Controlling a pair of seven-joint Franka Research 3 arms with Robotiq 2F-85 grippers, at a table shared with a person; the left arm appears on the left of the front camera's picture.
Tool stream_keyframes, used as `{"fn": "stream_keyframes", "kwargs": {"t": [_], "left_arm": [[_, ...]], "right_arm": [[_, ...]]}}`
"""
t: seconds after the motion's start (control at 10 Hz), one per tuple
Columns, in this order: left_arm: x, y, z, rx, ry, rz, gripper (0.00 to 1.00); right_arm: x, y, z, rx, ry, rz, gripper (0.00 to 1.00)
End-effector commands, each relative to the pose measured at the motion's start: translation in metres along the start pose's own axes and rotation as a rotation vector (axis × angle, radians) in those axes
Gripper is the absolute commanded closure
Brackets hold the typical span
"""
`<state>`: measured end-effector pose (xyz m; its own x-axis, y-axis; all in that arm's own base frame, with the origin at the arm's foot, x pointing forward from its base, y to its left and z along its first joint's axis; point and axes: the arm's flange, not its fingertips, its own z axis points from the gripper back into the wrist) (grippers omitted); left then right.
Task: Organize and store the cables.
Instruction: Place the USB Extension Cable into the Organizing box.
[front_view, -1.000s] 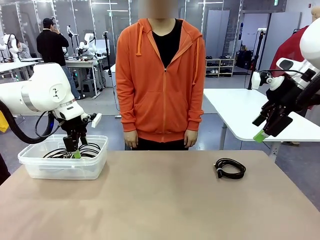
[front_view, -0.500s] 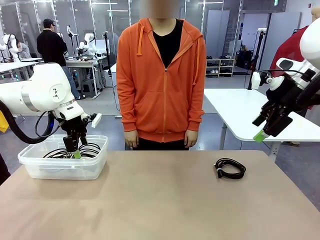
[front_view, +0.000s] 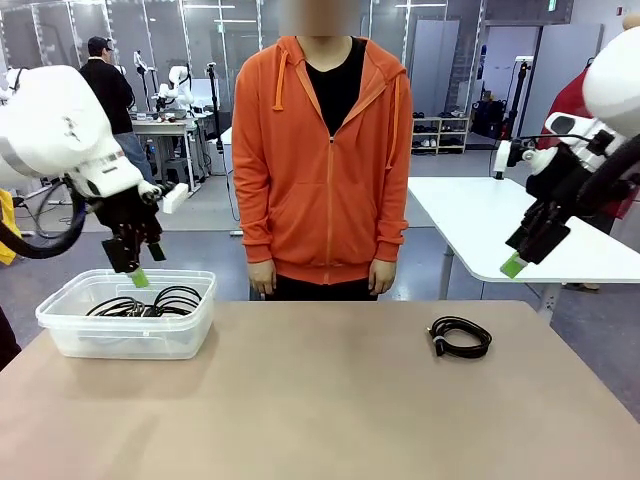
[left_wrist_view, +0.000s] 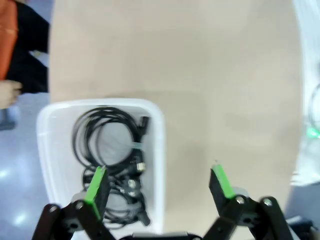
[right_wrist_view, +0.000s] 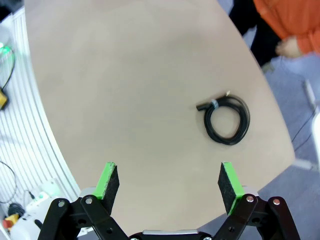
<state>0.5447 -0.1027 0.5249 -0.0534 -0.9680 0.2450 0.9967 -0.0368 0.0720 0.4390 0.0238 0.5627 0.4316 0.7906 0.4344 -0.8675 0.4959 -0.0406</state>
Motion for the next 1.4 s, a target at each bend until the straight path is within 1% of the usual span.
{"fn": "stream_keyframes", "kwargs": {"t": [0.0, 0.1, 0.2, 0.3, 0.4, 0.5, 0.6, 0.7, 0.8, 0.9, 1.0, 1.1, 1.2, 1.3], "left_arm": [[-0.008, -0.039, 0.010, -0.072, -0.044, 0.098, 0.00], [-0.005, -0.064, 0.017, -0.106, -0.098, 0.162, 0.00], [-0.003, -0.085, 0.022, -0.090, -0.138, 0.238, 0.00], [-0.004, -0.104, 0.025, -0.069, -0.155, 0.304, 0.00], [-0.003, -0.121, 0.025, -0.062, -0.187, 0.359, 0.00], [-0.001, -0.143, 0.029, -0.032, -0.190, 0.438, 0.00], [-0.001, -0.157, 0.030, 0.021, -0.131, 0.547, 0.00], [-0.001, -0.170, 0.031, 0.062, -0.099, 0.604, 0.00], [-0.002, -0.181, 0.032, 0.142, -0.073, 0.646, 0.00], [-0.002, -0.195, 0.036, 0.170, -0.092, 0.651, 0.00], [-0.005, -0.205, 0.039, 0.221, -0.099, 0.657, 0.00], [-0.010, -0.211, 0.040, 0.293, -0.065, 0.674, 0.00], [-0.012, -0.214, 0.041, 0.327, -0.038, 0.674, 0.00], [-0.014, -0.214, 0.042, 0.348, -0.041, 0.654, 0.00]], "right_arm": [[0.019, -0.018, -0.017, -0.013, 0.065, -0.147, 0.00], [0.024, -0.023, -0.030, -0.023, 0.069, -0.208, 0.00], [0.025, -0.028, -0.044, -0.050, 0.085, -0.248, 0.00], [0.026, -0.033, -0.060, -0.071, 0.100, -0.283, 0.00], [0.027, -0.039, -0.078, -0.073, 0.100, -0.321, 0.00], [0.029, -0.045, -0.094, -0.081, 0.102, -0.377, 0.00], [0.031, -0.052, -0.105, -0.129, 0.087, -0.416, 0.00], [0.034, -0.059, -0.119, -0.157, 0.079, -0.454, 0.00], [0.035, -0.065, -0.136, -0.167, 0.088, -0.481, 0.00], [0.037, -0.067, -0.151, -0.156, 0.094, -0.528, 0.00], [0.038, -0.072, -0.160, -0.179, 0.095, -0.573, 0.00], [0.040, -0.077, -0.169, -0.207, 0.117, -0.596, 0.00], [0.041, -0.082, -0.177, -0.208, 0.144, -0.618, 0.00], [0.042, -0.087, -0.185, -0.195, 0.170, -0.651, 0.00]]}}
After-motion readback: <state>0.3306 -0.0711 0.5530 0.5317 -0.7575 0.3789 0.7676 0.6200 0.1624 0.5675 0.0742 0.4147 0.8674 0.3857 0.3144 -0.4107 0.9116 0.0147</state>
